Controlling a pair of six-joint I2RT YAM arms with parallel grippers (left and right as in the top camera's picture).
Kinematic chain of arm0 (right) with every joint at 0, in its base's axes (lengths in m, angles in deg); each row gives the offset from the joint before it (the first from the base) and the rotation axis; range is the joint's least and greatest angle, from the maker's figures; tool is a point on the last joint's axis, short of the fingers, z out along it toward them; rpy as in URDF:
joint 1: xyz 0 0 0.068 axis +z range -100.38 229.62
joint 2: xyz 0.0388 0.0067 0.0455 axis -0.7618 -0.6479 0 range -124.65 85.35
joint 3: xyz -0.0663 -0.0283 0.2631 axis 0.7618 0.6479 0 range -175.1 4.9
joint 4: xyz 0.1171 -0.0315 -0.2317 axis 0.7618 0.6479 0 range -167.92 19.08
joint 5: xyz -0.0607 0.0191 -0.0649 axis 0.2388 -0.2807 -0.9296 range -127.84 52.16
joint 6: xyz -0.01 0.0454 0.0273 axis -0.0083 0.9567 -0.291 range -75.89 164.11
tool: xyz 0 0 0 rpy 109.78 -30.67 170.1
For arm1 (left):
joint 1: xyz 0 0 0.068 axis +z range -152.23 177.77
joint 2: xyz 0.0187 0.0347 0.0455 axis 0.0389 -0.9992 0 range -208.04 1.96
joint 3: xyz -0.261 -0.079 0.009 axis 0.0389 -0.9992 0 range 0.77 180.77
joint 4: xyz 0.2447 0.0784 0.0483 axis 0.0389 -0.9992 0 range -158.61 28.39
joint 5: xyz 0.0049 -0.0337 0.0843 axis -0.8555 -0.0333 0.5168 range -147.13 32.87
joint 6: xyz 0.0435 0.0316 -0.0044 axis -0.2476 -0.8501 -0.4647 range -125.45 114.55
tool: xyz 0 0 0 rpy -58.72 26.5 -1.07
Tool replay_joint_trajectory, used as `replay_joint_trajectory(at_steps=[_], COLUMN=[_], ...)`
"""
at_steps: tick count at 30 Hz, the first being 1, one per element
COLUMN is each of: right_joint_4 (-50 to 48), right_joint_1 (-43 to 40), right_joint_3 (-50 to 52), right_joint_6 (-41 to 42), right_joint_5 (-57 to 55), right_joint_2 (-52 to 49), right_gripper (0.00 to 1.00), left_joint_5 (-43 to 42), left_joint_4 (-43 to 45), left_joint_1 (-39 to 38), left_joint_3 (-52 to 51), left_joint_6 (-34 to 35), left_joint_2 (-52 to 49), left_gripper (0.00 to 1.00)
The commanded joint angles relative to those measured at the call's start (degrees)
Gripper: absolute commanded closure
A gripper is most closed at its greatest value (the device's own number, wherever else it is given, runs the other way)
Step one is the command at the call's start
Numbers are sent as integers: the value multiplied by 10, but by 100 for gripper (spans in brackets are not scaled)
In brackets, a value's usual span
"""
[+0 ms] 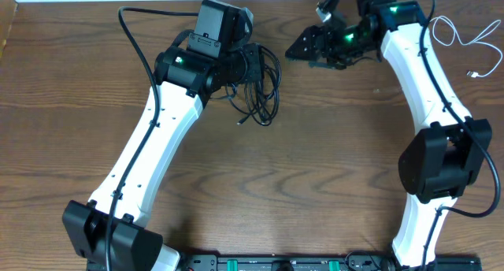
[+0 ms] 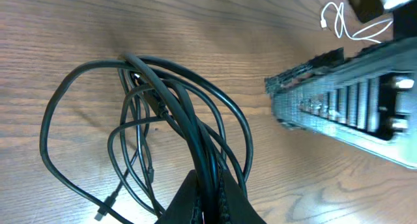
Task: Untangle cables
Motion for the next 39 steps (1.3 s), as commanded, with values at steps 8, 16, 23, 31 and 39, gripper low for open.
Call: replay_joint_trajectory(at_steps=[8,16,23,31,39], right_joint_4=[1,3,31,77,106], right_joint_1=[75,122,87,-17,-99], right_joint_3=[3,3,2,2,2], right_joint_6=[0,108,104,54,17], right_joint_5=[-67,-301,-381,-380,-352], right_joint_2=[3,-6,-7,-6,-6], right_gripper=[12,31,74,90,91], left_joint_5=[4,-46,-9,139,155], left_joint_4=[2,1,-39,-106,-126], left_joint_1=[1,1,23,108,168], left_joint_3=[5,5,5,5,5], left_joint_6=[21,24,-24,-28,-39], left_joint_2=[-3,-3,14,47,48], left_gripper=[92,92,92,92,92])
